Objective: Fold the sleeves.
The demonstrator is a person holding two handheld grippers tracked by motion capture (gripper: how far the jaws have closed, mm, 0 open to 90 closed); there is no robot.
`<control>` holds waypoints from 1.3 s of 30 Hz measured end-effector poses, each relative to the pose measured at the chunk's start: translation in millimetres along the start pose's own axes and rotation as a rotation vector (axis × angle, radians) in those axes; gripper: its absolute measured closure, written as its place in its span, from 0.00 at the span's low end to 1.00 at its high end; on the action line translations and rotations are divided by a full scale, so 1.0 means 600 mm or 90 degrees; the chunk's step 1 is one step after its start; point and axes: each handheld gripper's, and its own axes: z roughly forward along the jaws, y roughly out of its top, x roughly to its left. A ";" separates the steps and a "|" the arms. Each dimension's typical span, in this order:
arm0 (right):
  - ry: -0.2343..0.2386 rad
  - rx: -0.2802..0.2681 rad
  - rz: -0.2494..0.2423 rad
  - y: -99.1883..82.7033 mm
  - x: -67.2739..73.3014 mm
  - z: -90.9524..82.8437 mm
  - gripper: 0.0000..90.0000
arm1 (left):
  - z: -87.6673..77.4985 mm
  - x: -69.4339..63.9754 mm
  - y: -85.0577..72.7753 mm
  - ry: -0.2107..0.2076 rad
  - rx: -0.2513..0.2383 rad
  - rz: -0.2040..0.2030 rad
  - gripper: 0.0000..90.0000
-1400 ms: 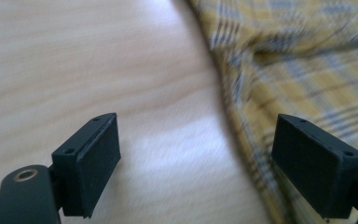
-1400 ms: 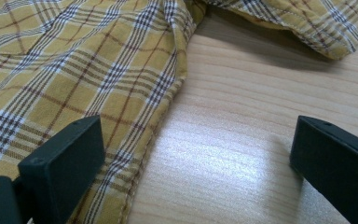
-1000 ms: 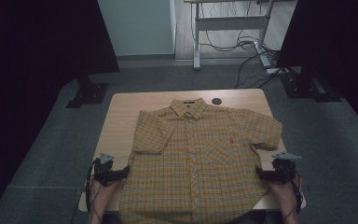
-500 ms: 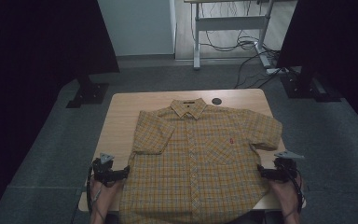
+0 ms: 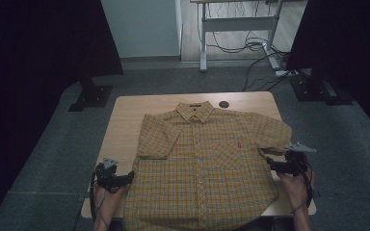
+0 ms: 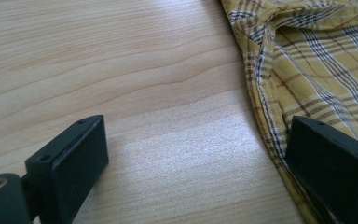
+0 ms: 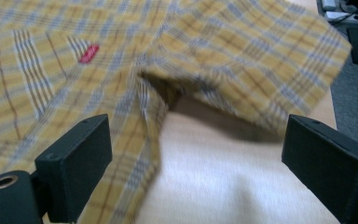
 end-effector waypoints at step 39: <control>-0.055 0.039 0.012 0.082 -0.048 0.154 0.32 | 0.000 -0.001 0.000 0.004 0.001 -0.003 0.06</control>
